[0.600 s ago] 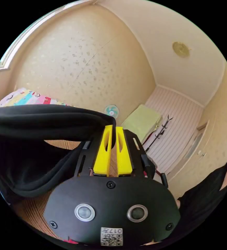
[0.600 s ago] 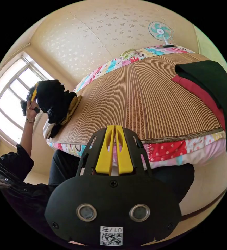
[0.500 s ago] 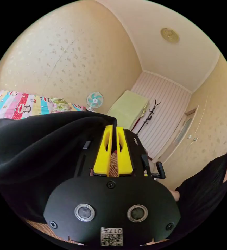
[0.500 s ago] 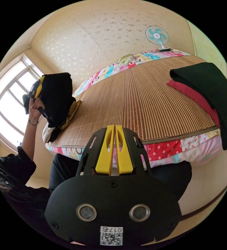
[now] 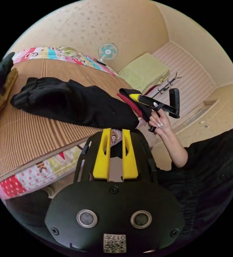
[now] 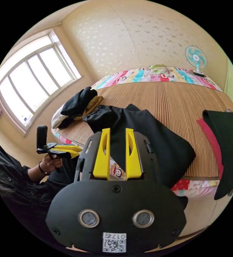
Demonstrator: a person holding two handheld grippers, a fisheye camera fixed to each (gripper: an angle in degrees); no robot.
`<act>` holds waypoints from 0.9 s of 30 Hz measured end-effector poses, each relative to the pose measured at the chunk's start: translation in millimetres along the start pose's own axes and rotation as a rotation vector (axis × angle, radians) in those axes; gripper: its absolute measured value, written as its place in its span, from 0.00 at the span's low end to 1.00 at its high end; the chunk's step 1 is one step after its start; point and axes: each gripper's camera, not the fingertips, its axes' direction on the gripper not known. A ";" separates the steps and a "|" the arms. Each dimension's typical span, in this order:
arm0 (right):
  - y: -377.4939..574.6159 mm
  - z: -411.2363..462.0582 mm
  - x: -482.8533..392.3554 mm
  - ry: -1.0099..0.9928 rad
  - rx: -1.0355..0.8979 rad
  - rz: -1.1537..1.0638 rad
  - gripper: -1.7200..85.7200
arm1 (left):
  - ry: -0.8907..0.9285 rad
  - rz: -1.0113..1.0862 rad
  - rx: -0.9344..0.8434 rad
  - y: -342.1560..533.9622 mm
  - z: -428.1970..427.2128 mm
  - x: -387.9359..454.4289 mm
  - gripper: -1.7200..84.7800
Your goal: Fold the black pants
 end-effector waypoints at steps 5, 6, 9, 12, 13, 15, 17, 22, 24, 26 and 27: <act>-66.8 127.9 -107.9 -0.066 -0.281 -0.338 0.20 | -0.075 -0.312 0.140 30.4 -54.5 -57.0 0.12; -67.4 144.1 -120.7 0.005 -0.302 -0.376 0.20 | -0.071 -0.321 0.154 32.7 -58.5 -59.9 0.12; -61.3 213.5 -162.0 0.413 -0.399 -0.528 0.11 | -0.112 -0.360 0.214 43.0 -72.1 -66.3 0.13; -61.5 186.7 -177.5 0.448 -0.250 -0.546 0.07 | -0.123 -0.424 0.207 43.1 -65.1 -79.6 0.18; -64.2 160.9 -179.6 0.451 -0.178 -0.530 0.07 | -0.089 -0.473 0.230 43.4 -59.5 -89.7 0.19; -67.6 116.2 -179.3 0.443 -0.067 -0.504 0.07 | -0.027 -0.546 0.307 43.9 -51.3 -104.5 0.21; -72.3 49.6 -172.6 0.384 0.048 -0.440 0.06 | -0.103 -0.560 0.311 30.3 -35.0 -111.6 0.26; -61.3 -103.8 -150.8 0.166 0.274 -0.368 0.06 | -0.232 -0.396 0.401 16.3 -25.1 -77.6 0.29; -48.5 -162.5 -140.3 0.089 0.361 -0.366 0.06 | -0.125 -0.233 0.583 21.4 -43.4 -49.9 0.27; -30.4 -232.8 -127.5 0.014 0.472 -0.376 0.06 | 0.080 -0.025 0.744 14.2 -78.8 -8.8 0.14; -26.7 -248.8 -124.8 0.004 0.496 -0.373 0.06 | 0.137 0.022 0.781 10.9 -91.0 3.8 0.12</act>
